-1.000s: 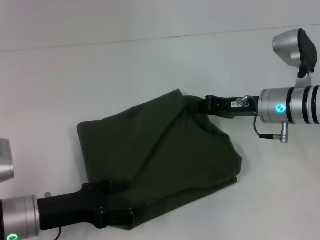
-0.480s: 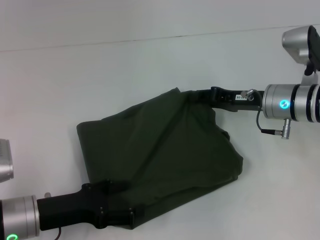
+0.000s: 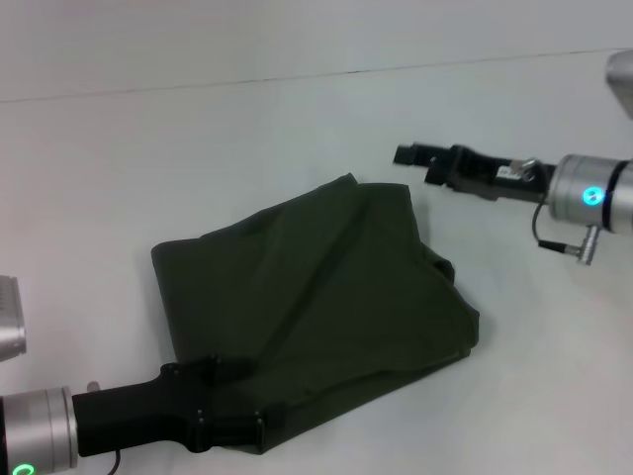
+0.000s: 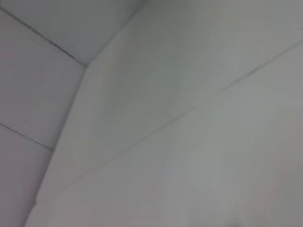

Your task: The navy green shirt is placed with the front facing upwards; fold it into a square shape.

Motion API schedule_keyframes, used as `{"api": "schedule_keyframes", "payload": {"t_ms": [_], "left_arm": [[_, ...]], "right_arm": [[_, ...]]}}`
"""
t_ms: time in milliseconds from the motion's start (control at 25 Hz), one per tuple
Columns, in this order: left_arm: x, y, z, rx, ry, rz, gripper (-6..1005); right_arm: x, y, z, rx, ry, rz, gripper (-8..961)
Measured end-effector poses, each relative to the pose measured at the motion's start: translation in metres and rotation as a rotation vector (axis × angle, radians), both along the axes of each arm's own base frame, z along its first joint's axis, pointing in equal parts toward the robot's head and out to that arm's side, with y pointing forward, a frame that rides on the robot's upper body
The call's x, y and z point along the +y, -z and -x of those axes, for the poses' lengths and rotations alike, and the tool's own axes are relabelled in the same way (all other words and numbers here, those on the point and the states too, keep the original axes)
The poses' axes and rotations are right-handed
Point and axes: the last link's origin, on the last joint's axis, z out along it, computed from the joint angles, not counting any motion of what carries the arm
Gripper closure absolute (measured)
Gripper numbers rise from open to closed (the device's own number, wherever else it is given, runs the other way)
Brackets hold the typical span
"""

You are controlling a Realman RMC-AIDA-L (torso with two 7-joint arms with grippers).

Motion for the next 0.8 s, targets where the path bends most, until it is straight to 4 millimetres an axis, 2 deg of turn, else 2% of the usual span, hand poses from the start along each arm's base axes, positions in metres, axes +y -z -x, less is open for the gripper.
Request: {"api": "schedule_keyframes", "payload": {"t_ms": [40, 160, 360, 560, 800], "left_arm": [[0.0, 0.0, 0.0, -0.001, -0.002, 0.001, 35], [0.001, 0.0, -0.001, -0.003, -0.006, 0.005, 36], [0.001, 0.0, -0.001, -0.004, -0.006, 0.008, 36], [0.001, 0.0, -0.002, -0.007, -0.004, 0.007, 36], [0.002, -0.001, -0.003, -0.013, -0.003, 0.003, 36]], "right_arm": [[0.0, -0.003, 0.002, 0.009, -0.018, -0.012, 398], [-0.004, -0.007, 0.015, 0.045, -0.127, -0.019, 163], [-0.01, 0.002, 0.044, 0.088, -0.289, 0.068, 113], [-0.013, 0.022, 0.066, 0.061, -0.354, 0.221, 200], [-0.016, 0.032, 0.08, 0.048, -0.394, 0.319, 456]]}}
